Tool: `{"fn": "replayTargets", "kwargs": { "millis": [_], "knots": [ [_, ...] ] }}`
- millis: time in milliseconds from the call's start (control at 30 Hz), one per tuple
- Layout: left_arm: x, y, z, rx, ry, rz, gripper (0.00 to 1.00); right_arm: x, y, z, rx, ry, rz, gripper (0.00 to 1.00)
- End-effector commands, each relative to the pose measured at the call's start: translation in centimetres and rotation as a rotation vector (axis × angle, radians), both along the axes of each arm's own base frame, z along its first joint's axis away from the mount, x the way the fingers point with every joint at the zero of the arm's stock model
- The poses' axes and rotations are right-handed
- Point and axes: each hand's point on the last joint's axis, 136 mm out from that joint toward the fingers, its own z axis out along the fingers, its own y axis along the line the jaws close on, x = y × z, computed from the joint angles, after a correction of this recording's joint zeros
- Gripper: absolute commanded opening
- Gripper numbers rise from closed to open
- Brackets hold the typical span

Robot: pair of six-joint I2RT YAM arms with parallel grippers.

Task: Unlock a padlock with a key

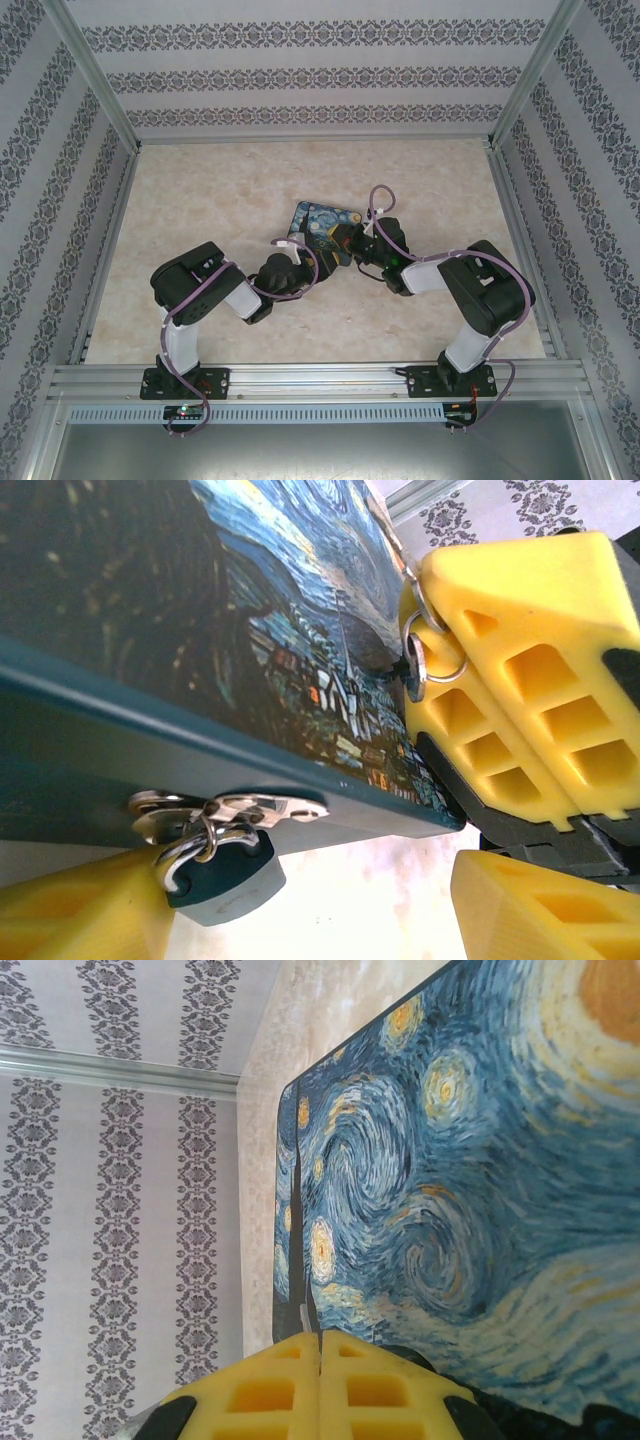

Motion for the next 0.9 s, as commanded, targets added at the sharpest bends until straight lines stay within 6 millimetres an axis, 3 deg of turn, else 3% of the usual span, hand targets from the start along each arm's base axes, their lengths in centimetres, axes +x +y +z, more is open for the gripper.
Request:
{"fn": "replayTargets", "kwargs": {
  "millis": [0, 233, 600, 867],
  "knots": [
    [-1.5, -0.8, -0.6, -0.018, 0.035, -0.036, 0.71, -1.3, -1.3, -4.9, -0.088, 0.148, -0.016, 0.0],
    [-1.9, -0.9, -1.4, -0.014, 0.044, -0.02, 0.71, -1.5, -1.5, -5.2, -0.091, 0.155, -0.019, 0.0],
    [0.0, -0.9, -1.0, -0.064, 0.031, 0.07, 0.67, -1.6, -1.5, -5.2, -0.092, 0.156, -0.019, 0.0],
    [0.0, -0.9, -1.6, -0.091, 0.046, 0.079, 0.63, -1.6, -1.6, -5.3, -0.094, 0.157, -0.021, 0.0]
  ]
}}
